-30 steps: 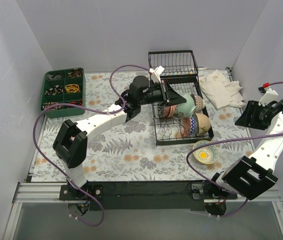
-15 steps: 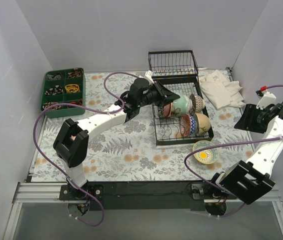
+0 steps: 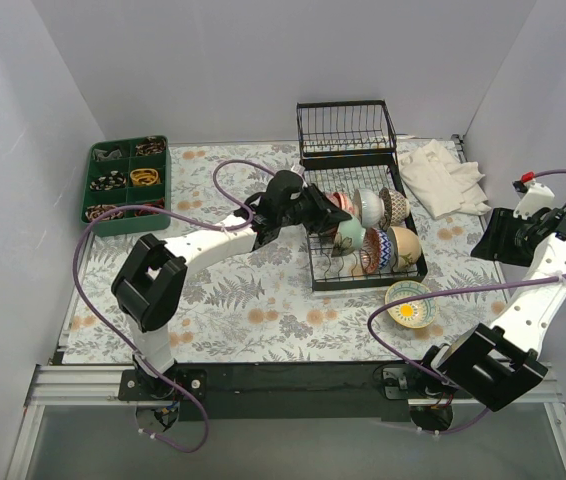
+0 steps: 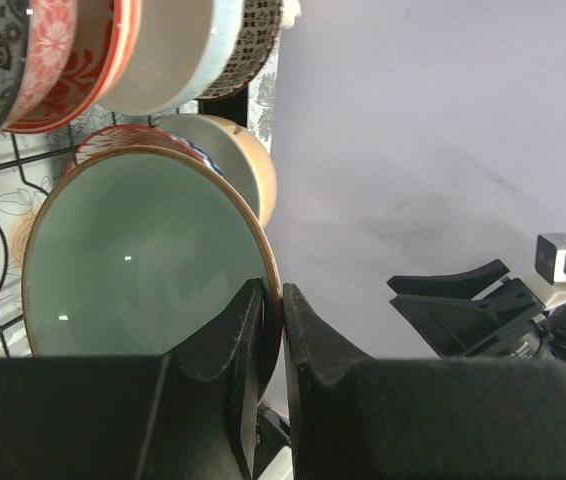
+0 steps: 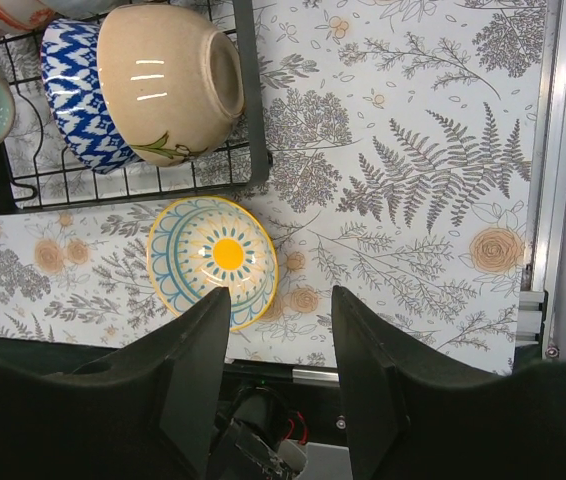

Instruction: Load the bowls into the dish rack

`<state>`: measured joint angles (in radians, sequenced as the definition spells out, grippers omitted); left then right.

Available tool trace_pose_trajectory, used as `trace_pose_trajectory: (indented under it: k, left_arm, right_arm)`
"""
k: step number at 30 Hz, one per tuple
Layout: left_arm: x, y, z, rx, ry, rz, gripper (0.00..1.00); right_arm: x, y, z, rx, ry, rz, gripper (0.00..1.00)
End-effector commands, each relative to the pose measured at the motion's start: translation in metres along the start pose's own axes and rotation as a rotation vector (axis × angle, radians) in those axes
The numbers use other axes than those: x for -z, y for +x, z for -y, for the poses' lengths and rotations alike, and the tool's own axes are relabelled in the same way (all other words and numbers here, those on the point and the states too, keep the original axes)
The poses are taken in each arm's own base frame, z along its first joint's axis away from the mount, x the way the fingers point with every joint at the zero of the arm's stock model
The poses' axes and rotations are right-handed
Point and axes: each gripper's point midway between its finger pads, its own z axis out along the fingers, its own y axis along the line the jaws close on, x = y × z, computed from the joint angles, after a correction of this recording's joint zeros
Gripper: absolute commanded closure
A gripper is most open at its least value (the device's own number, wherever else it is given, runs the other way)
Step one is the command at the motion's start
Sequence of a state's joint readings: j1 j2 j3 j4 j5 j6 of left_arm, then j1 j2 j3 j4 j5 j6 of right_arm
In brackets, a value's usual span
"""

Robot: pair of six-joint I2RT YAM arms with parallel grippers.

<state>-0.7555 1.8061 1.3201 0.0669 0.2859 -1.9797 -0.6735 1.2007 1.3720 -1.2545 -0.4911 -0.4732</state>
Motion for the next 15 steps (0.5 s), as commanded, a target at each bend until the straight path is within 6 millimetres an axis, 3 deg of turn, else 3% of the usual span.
trace_pose_trajectory:
  k: [1,9,15]
  left_arm:
    - [-0.004,-0.003,0.032,0.459,0.037,-0.030,1.00]
    - [-0.027,0.003,0.024,0.527,0.013,-0.062,1.00]
    - [-0.038,0.009,-0.001,0.683,-0.105,-0.066,1.00]
  right_arm:
    - [0.002,-0.003,0.000,0.004,0.017,0.021,0.46]
    - [0.002,0.001,0.005,0.007,0.037,0.004,0.46]
    - [-0.002,0.003,0.008,-0.004,0.034,-0.015,0.46]
